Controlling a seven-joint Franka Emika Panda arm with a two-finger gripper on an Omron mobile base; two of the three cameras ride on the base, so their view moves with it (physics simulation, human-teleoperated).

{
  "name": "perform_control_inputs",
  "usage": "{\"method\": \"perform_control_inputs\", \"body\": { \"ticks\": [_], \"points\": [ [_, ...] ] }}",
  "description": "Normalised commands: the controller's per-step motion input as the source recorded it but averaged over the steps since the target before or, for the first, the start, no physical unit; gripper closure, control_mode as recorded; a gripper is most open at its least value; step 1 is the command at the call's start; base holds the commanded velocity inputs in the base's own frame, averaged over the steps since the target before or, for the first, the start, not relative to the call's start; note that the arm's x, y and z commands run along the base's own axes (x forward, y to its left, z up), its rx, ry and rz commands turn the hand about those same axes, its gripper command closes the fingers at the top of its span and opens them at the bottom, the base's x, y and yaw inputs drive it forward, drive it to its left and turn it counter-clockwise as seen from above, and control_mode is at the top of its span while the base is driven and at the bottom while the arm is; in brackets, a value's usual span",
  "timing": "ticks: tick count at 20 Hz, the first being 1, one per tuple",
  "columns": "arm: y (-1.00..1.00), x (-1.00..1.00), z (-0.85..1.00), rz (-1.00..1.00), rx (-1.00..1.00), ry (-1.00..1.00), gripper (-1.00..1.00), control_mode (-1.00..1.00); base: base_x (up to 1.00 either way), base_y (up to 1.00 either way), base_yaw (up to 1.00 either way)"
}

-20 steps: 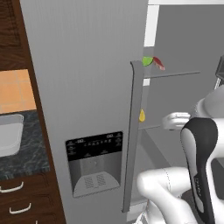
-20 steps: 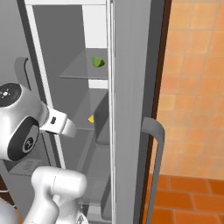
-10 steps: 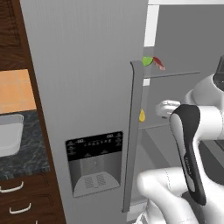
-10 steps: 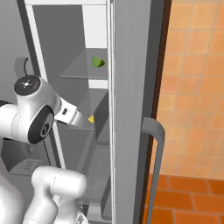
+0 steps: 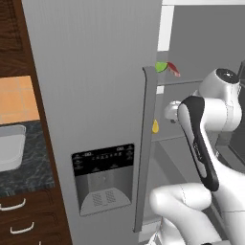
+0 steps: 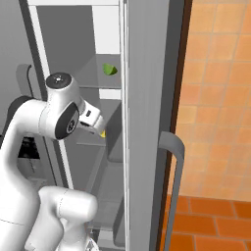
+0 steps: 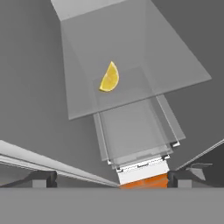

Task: Place one lemon wedge and one steak in each tupperware on the nearby counter, to pack two identical lunches.

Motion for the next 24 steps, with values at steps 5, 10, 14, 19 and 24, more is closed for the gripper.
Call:
{"method": "perform_control_inputs", "body": {
  "ticks": [5,10,14,19,24],
  "points": [
    [-0.07,0.14,-0.26,0.05,0.07,0.03,-1.00,-1.00,0.00,0.00,0.00],
    [-0.10,0.37,-0.29,0.01,0.00,0.01,-1.00,-1.00,0.00,0.00,0.00],
    [-0.02,0.44,-0.24,0.00,0.05,0.00,-1.00,-1.00,0.00,0.00,0.00],
    [0.00,0.42,-0.23,0.00,0.03,0.13,-1.00,-1.00,0.00,0.00,0.00],
    [0.02,0.46,-0.24,0.00,0.00,0.13,-1.00,-1.00,0.00,0.00,0.00]
  ]
}}
